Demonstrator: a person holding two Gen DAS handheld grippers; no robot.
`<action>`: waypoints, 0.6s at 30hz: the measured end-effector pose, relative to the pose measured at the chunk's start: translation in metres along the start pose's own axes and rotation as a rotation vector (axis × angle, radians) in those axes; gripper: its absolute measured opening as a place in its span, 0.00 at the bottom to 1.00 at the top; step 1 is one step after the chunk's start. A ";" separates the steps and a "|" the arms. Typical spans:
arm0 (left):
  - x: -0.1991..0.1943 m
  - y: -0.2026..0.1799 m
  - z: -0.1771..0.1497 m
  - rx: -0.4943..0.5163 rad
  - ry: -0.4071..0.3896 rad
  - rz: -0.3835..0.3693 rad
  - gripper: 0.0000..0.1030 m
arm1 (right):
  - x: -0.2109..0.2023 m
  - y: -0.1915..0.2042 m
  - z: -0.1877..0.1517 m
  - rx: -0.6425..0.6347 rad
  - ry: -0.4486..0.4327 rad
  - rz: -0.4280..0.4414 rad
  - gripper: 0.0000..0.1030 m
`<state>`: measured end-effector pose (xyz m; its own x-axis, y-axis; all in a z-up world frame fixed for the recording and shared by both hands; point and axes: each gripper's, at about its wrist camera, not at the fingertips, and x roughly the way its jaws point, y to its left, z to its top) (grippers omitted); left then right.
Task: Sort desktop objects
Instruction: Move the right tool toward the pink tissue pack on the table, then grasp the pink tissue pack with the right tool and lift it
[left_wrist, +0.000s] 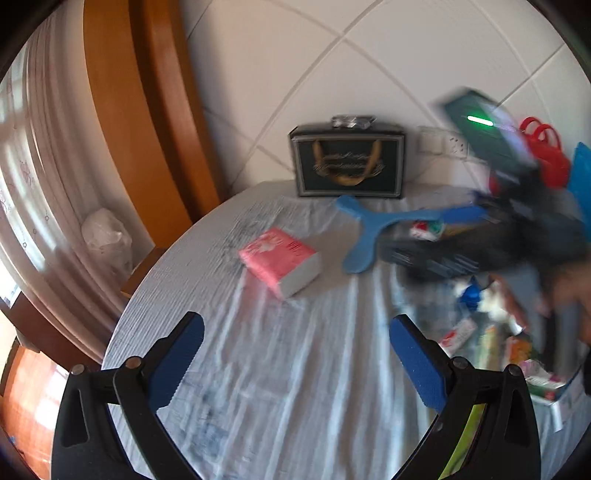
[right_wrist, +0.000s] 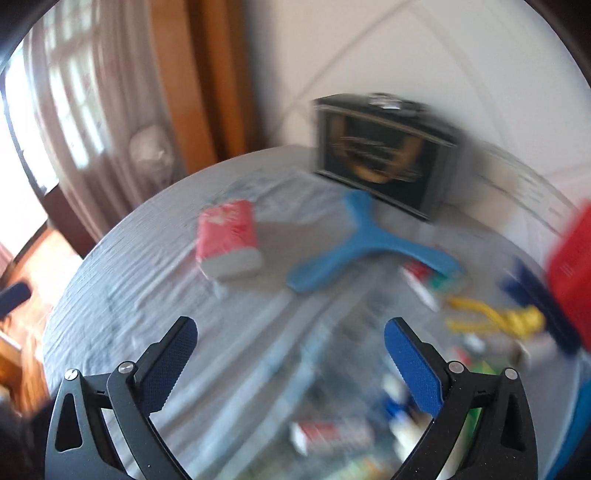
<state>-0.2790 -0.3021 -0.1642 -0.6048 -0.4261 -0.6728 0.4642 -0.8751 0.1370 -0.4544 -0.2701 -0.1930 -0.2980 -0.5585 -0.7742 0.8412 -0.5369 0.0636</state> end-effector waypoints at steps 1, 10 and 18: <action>0.007 0.010 -0.003 0.001 0.012 0.006 0.99 | 0.027 0.013 0.016 -0.013 0.016 0.031 1.00; 0.077 0.098 -0.013 -0.088 0.082 0.027 0.99 | 0.214 0.093 0.080 -0.254 0.261 0.028 1.00; 0.103 0.105 -0.010 -0.051 0.051 -0.030 0.99 | 0.195 0.068 0.070 -0.145 0.265 0.065 0.83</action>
<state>-0.2867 -0.4357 -0.2264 -0.5856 -0.3869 -0.7123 0.4796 -0.8738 0.0803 -0.4866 -0.4601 -0.2955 -0.1294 -0.3939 -0.9100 0.9160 -0.3990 0.0424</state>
